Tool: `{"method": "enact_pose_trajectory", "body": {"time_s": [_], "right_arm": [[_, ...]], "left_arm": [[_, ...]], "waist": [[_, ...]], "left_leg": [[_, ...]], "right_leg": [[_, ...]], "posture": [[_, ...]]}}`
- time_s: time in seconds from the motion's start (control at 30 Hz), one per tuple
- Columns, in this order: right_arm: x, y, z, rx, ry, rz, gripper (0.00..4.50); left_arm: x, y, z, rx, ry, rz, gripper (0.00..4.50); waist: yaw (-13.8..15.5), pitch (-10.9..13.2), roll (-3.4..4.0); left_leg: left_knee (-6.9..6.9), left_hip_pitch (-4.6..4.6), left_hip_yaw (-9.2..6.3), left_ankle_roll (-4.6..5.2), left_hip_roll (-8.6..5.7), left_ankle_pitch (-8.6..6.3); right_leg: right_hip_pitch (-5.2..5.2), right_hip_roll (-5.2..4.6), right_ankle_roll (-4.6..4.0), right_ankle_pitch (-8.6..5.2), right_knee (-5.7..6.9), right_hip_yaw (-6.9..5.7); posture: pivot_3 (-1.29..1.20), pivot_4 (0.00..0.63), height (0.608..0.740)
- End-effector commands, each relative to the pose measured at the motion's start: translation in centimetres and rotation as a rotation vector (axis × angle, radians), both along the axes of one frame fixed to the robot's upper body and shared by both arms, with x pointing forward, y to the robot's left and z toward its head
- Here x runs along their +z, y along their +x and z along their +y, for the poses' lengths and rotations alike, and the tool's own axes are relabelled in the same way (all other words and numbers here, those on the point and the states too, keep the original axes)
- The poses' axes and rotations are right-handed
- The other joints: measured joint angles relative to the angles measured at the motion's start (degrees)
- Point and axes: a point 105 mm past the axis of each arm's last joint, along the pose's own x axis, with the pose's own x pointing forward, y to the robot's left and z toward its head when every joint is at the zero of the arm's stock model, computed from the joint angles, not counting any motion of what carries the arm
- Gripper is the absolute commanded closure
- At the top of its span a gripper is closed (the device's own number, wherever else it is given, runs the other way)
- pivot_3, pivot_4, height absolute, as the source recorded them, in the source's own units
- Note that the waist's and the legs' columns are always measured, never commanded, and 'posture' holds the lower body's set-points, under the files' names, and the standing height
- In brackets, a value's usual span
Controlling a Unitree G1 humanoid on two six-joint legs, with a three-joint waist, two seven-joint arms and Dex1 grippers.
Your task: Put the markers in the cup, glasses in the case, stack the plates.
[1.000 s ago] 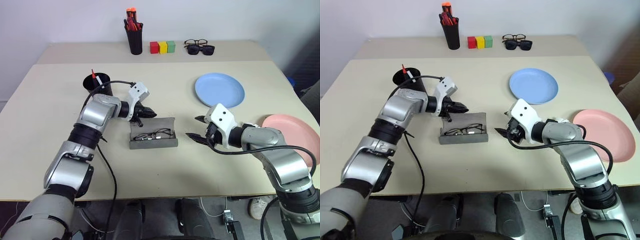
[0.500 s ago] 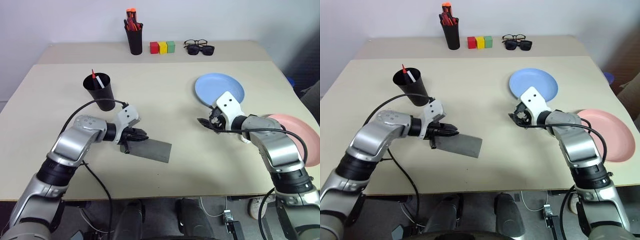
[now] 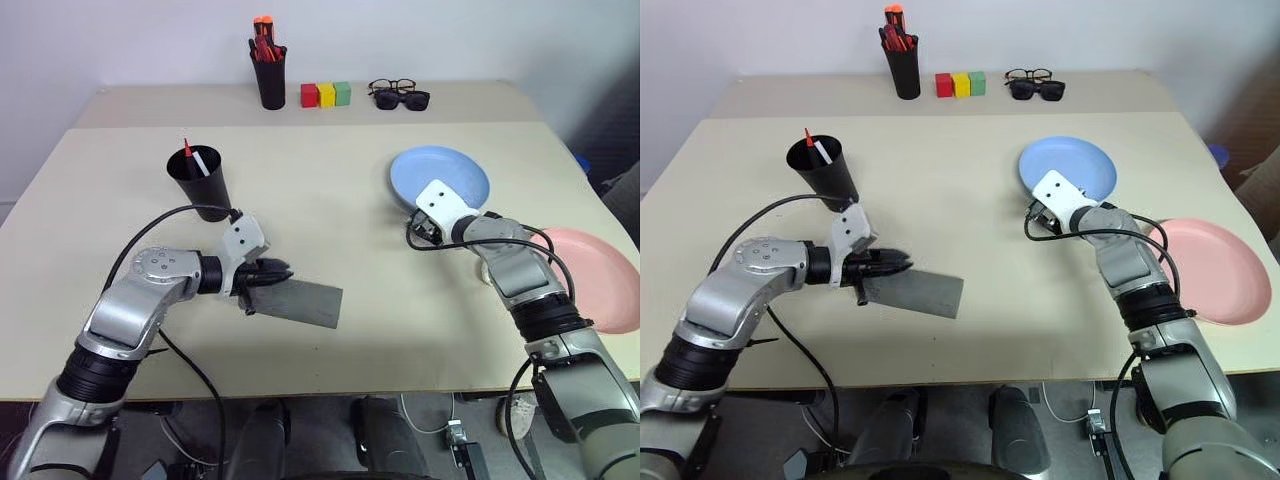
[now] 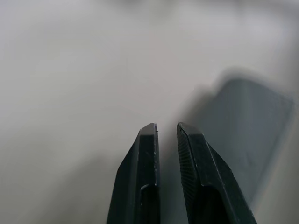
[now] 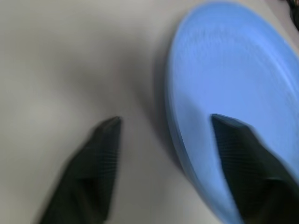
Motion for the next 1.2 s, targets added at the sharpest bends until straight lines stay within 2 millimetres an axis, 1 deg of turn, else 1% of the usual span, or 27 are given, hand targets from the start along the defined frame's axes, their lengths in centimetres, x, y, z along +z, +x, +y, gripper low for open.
{"method": "enact_pose_trajectory", "body": {"time_s": [0.03,0.07,0.1,0.17,0.27,0.33,0.37,0.4,0.43,0.5,0.57,0.63,0.67,0.7,0.77,0.87,0.97,1.0,1.07,1.13,1.2], "right_arm": [[1.5,0.7,-0.1,0.001,-0.034,-0.07,3.55],[1.5,0.7,-0.2,-0.001,-0.041,-0.077,4.05],[1.6,0.7,-0.3,-0.004,-0.044,-0.085,4.44],[1.9,0.7,-0.5,-0.013,-0.052,-0.11,4.44],[3.3,0.4,-1.2,-0.021,-0.104,-0.185,4.44],[4.8,-0.7,-1.8,-0.01,-0.133,-0.227,4.44],[5.6,-1.6,-2.2,-0.006,-0.142,-0.244,4.44],[6.5,-2.8,-2.7,-0.005,-0.141,-0.252,4.44],[7.0,-3.7,-3.1,-0.005,-0.139,-0.253,4.44],[7.6,-7.2,-4.9,-0.023,-0.131,-0.208,4.44],[7.9,-9.7,-6.0,-0.046,-0.136,-0.165,4.44],[7.7,-12.3,-7.7,-0.097,-0.158,-0.103,4.44],[7.3,-13.8,-8.7,-0.137,-0.183,-0.062,4.44],[7.0,-14.7,-9.4,-0.163,-0.2,-0.035,4.44],[6.2,-15.9,-10.3,-0.204,-0.209,0.012,4.44],[5.0,-16.0,-9.7,-0.21,-0.13,0.027,3.56],[4.2,-15.4,-8.6,-0.164,-0.148,0.026,2.05],[3.8,-15.1,-8.1,-0.143,-0.134,0.03,1.61],[3.2,-14.7,-7.4,-0.117,-0.114,0.039,1.61],[1.8,-14.1,-6.9,-0.092,-0.119,0.069,1.61],[0.4,-13.3,-6.7,-0.092,-0.12,0.088,1.61]], "left_arm": [[3.3,-0.1,0.1,-0.007,-0.128,-0.124,3.91],[3.4,-0.4,0.0,-0.02,-0.149,-0.122,3.91],[3.4,-0.5,-0.2,-0.026,-0.161,-0.116,3.91],[3.2,-0.7,-0.4,-0.033,-0.177,-0.098,3.91],[3.1,-0.9,-0.8,-0.047,-0.201,-0.085,3.91],[2.9,-0.8,-1.1,-0.059,-0.204,-0.079,3.91],[2.9,-0.8,-1.2,-0.068,-0.209,-0.079,3.91],[2.8,-0.6,-1.4,-0.077,-0.217,-0.07,3.91],[2.7,-0.5,-1.6,-0.083,-0.223,-0.064,3.91],[2.5,-0.1,-2.2,-0.111,-0.237,-0.05,3.91],[2.5,0.2,-2.6,-0.133,-0.247,-0.041,3.91],[2.3,0.6,-3.2,-0.16,-0.247,-0.027,3.91],[2.1,0.8,-3.6,-0.18,-0.242,-0.021,3.91],[2.0,0.9,-3.9,-0.193,-0.237,-0.018,3.91],[1.9,1.1,-4.4,-0.215,-0.237,-0.015,3.91],[2.1,1.4,-5.1,-0.242,-0.241,-0.025,3.91],[2.3,1.6,-4.9,-0.228,-0.242,-0.035,3.91],[2.3,1.6,-4.7,-0.221,-0.242,-0.037,3.91],[2.3,1.5,-4.5,-0.211,-0.242,-0.039,3.91],[2.1,1.2,-4.0,-0.189,-0.236,-0.041,3.91],[2.1,1.0,-3.4,-0.159,-0.237,-0.046,3.91]], "waist": [[0.0,0.0,0.0],[0.0,0.0,0.0],[0.0,0.0,0.0],[0.0,0.0,0.0],[0.0,0.0,0.01],[0.1,0.0,0.01],[0.3,0.0,0.02],[0.6,0.0,0.04],[0.9,0.0,0.05],[1.8,0.0,0.08],[1.9,0.0,0.07],[1.8,0.0,0.06],[1.9,0.0,0.09],[1.9,0.0,0.09],[1.4,0.0,0.11],[0.7,0.0,0.11],[0.1,-0.1,0.15],[0.1,-0.1,0.15],[0.1,-0.1,0.15],[0.2,-0.1,0.14],[0.2,-0.1,0.14]], "left_leg": [[0.0,0.0,0.0,0.0,0.0,0.0],[-0.01,0.0,0.0,0.0,0.0,0.0],[-0.01,0.0,0.0,0.0,0.0,0.0],[0.0,0.0,0.0,-0.01,0.0,0.0],[0.01,0.0,0.0,-0.01,-0.01,0.0],[0.0,0.0,0.0,-0.01,-0.01,0.0],[-0.01,-0.01,0.0,-0.01,-0.01,0.0],[-0.01,-0.02,-0.01,0.0,-0.02,0.0],[-0.02,-0.04,-0.01,0.0,-0.02,0.0],[0.0,-0.05,0.0,0.0,-0.03,0.0],[0.04,-0.07,-0.02,0.04,-0.04,-0.02],[0.08,-0.06,0.0,0.04,-0.05,-0.03],[0.09,0.0,-0.01,0.05,-0.05,-0.03],[0.09,0.02,-0.01,0.05,-0.05,-0.03],[0.09,0.12,0.01,0.1,-0.04,-0.06],[0.09,0.19,0.1,0.1,0.0,-0.06],[0.1,0.2,0.09,0.1,0.02,-0.06],[0.09,0.2,0.09,0.1,0.03,-0.06],[0.08,0.19,0.07,0.11,0.02,-0.06],[0.09,0.18,0.06,0.11,0.02,-0.06],[0.08,0.16,0.06,0.1,0.01,-0.06]], "right_leg": [[0.0,0.0,0.0,0.0,0.0,0.0],[0.0,0.0,0.0,0.0,0.0,0.0],[0.0,0.0,0.0,0.0,0.0,0.0],[0.01,0.0,0.0,0.0,0.0,0.0],[0.01,0.0,0.0,0.0,0.01,0.0],[0.0,0.0,0.0,0.0,0.01,0.0],[0.0,0.0,0.0,0.0,0.0,0.0],[0.0,-0.01,0.0,0.0,-0.01,0.0],[0.0,-0.01,0.01,0.0,-0.04,-0.01],[0.0,-0.01,0.01,0.0,-0.06,0.0],[0.05,-0.02,0.03,-0.02,-0.1,-0.03],[0.09,-0.04,0.04,-0.01,-0.1,-0.02],[0.16,-0.02,0.03,-0.01,-0.11,-0.02],[0.19,-0.03,0.03,-0.02,-0.11,-0.02],[0.3,-0.02,0.03,-0.03,-0.15,-0.02],[0.3,0.0,0.03,-0.03,-0.15,0.03],[0.31,0.02,0.02,-0.03,-0.12,0.03],[0.31,0.02,0.02,-0.03,-0.12,0.03],[0.31,0.02,0.02,-0.03,-0.13,0.03],[0.31,0.01,0.03,-0.03,-0.13,0.02],[0.31,-0.01,0.03,-0.03,-0.15,0.02]], "posture": [[0.0,0.15,0.74],[0.0,0.15,0.74],[0.0,0.15,0.74],[0.0,0.15,0.74],[0.0,0.15,0.74],[0.0,0.15,0.74],[0.0,0.15,0.74],[0.0,0.15,0.74],[0.0,0.15,0.74],[0.0,0.15,0.74],[0.0,0.15,0.74],[0.0,0.15,0.74],[0.0,0.15,0.74],[0.0,0.15,0.74],[0.0,0.15,0.74],[0.0,0.15,0.74],[0.0,0.15,0.74],[0.0,0.15,0.74],[0.0,0.15,0.74],[0.0,0.15,0.74],[0.0,0.15,0.74]]}}
